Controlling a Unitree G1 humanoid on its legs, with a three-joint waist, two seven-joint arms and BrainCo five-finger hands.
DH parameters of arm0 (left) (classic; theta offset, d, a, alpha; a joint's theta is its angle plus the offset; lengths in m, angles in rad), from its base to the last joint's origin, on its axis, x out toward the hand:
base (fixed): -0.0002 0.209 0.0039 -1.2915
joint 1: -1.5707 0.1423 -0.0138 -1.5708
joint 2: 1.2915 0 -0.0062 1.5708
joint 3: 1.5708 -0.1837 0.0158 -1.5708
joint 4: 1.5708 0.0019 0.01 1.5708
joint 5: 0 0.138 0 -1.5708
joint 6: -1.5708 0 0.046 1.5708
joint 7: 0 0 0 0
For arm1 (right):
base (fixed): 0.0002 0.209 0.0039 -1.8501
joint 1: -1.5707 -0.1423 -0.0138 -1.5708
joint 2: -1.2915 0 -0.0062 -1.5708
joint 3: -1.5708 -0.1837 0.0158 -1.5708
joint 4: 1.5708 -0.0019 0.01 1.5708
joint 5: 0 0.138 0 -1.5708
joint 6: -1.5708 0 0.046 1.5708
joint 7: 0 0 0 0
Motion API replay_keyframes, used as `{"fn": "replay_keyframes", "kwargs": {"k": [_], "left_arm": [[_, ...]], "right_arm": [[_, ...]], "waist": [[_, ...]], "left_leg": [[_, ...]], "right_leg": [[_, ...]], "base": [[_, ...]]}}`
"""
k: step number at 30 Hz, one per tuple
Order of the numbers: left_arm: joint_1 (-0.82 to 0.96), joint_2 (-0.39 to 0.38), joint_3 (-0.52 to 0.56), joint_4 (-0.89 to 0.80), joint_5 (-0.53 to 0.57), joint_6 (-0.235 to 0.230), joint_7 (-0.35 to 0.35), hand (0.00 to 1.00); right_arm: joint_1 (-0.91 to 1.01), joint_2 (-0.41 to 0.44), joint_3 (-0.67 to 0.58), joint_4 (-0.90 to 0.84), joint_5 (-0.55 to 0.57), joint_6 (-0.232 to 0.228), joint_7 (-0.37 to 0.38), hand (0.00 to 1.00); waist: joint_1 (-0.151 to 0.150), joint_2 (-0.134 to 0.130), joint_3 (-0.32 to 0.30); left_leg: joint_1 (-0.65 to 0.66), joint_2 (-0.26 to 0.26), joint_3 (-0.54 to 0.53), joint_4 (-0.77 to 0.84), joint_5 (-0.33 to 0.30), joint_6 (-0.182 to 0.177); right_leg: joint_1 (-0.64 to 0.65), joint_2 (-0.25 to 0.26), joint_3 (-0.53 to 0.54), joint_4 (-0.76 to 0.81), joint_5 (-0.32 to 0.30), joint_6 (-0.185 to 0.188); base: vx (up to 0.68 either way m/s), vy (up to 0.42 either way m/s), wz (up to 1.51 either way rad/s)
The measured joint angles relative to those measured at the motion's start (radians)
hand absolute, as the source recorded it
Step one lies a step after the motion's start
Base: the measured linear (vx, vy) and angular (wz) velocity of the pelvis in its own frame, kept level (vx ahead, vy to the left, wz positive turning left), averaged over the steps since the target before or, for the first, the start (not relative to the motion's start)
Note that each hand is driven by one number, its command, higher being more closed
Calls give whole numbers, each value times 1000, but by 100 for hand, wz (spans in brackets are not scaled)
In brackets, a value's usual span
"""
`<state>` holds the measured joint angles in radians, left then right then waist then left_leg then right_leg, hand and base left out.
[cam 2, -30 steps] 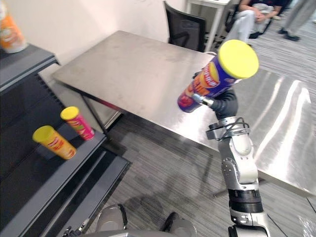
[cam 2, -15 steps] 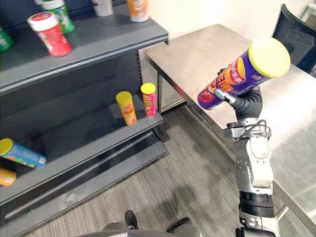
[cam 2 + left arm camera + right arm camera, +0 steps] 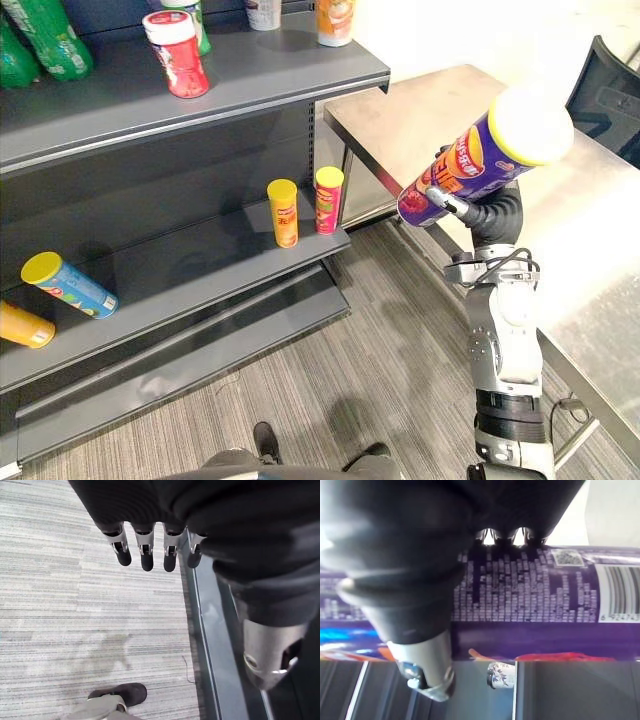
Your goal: Put the gum and the chips on the shelf.
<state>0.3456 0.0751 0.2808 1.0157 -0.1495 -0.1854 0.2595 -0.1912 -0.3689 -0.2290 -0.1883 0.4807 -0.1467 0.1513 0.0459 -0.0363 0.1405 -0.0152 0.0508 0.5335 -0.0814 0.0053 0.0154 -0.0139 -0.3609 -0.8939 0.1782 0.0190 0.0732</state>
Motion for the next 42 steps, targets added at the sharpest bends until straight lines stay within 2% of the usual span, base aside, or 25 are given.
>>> {"fn": "replay_keyframes", "kwargs": {"k": [5, 8, 11, 13, 14, 15, 16, 17, 18, 22, 24, 26, 29, 32, 34, 36, 42], "left_arm": [[-1, -20, 0, -1, -4, -3, -3, 0], [-1, -28, 0, -8, -5, -2, -3, 0], [-1, -26, 1, -38, -16, 0, -1, 0], [-1, -26, 2, -50, -61, 3, -1, 0], [1, -23, 2, -73, -81, 16, 1, 0], [-2, -11, -2, -83, -84, 24, 7, 0], [-7, -6, -4, -85, -84, 25, 10, 0], [-15, 9, -9, -85, -83, 33, 13, 0], [-22, 16, -9, -73, -82, 39, 17, 0], [-29, 32, -24, -49, -84, 44, 17, 0], [-29, 50, -40, -48, -85, 42, 17, 0], [-31, 55, -36, -41, -85, 41, 17, 0], [-27, 5, -28, -19, -84, 32, 17, 0], [-25, -23, -25, -4, -84, 19, 16, 0], [-27, -24, -26, 0, -84, 8, 16, 0], [-27, -23, -26, 1, -84, -12, 16, 0], [-47, 7, -53, -1, -84, -19, 16, 0]], "right_arm": [[-1, 22, 61, 0, 10, 1, 92, 100], [-1, 37, 149, 1, 10, 6, 141, 100], [-2, 48, 249, 1, 9, 13, 193, 100], [-3, 82, 293, 2, 9, 14, 210, 100], [-3, 95, 312, 5, 9, 14, 214, 100], [-3, 113, 316, 13, 9, 13, 220, 100], [-2, 118, 317, 16, 9, 12, 218, 100], [0, 117, 318, 17, 9, 12, 208, 100], [-1, 117, 322, 17, 9, 5, 198, 100], [14, 120, 375, 17, 9, 0, 197, 100], [44, 122, 395, 16, 11, 2, 197, 100], [40, 126, 395, 18, 28, 3, 197, 100], [41, 127, 392, 17, 54, 1, 183, 100], [68, 118, 392, 17, 54, 1, 171, 100], [78, 110, 392, 17, 54, 1, 171, 100], [94, 109, 393, 17, 50, 1, 177, 100], [164, 109, 424, 8, 43, 1, 200, 100]], "waist": [[3, 3, 17], [19, 0, 27], [46, -10, 39], [49, -6, 42], [47, 0, 44], [44, 5, 51], [41, 3, 51], [40, 0, 51], [41, -3, 50], [40, -12, 49], [38, -33, 39], [40, -51, 37], [30, -24, 32], [10, -16, 28], [7, -14, 26], [-14, -14, 25], [-17, -13, 4]], "left_leg": [[1, 22, -1, 4, 6, -17], [-1, 29, -22, 49, -17, -23], [-3, 25, -66, 107, -60, -10], [-7, 26, -114, 128, -79, 8], [-13, 28, -167, 148, -89, 16], [-24, 31, -225, 175, -97, 19], [-30, 31, -254, 182, -104, 28], [-37, 25, -304, 195, -111, 32], [-35, 8, -336, 196, -116, 33], [-36, -32, -395, 241, -134, 16], [-35, -45, -433, 267, -152, -6], [-40, -40, -438, 286, -166, -29], [-51, 19, -438, 279, -171, -64], [-25, 52, -437, 215, -149, -95], [-10, 58, -431, 185, -139, -100], [7, 58, -426, 142, -123, -101], [42, 48, -377, 64, -72, -109]], "right_leg": [[0, 15, -2, 11, -2, 1], [10, -10, -2, 65, -2, 1], [26, -68, 1, 170, 3, -6], [9, -100, 59, 267, 48, -70], [-28, -99, 171, 329, 93, -125], [-67, -55, 331, 366, 40, -98], [-72, -19, 395, 362, -18, -65], [-76, 45, 494, 331, -90, -37], [-87, 82, 556, 294, -118, -17], [-144, 128, 700, 189, -114, -6], [-132, 132, 707, 99, -71, 41], [-107, 146, 703, 34, -47, 43], [-71, 212, 684, -58, -39, 30], [-47, 250, 673, -103, -29, 10], [-43, 258, 675, -115, -27, 7], [-33, 259, 668, -130, -25, 4], [-14, 239, 644, -152, -22, 10]], "base": [[85, -65, -3], [68, 9, 20], [87, 68, 45], [123, 116, 71], [163, 125, 97], [200, 116, 106], [159, 50, 124], [163, 55, 124], [127, 48, 118], [143, -7, 74], [185, -171, 64], [172, -222, 23], [126, -227, -5], [69, -160, -3], [34, -80, -4], [28, -39, 7], [34, 20, 12]]}}
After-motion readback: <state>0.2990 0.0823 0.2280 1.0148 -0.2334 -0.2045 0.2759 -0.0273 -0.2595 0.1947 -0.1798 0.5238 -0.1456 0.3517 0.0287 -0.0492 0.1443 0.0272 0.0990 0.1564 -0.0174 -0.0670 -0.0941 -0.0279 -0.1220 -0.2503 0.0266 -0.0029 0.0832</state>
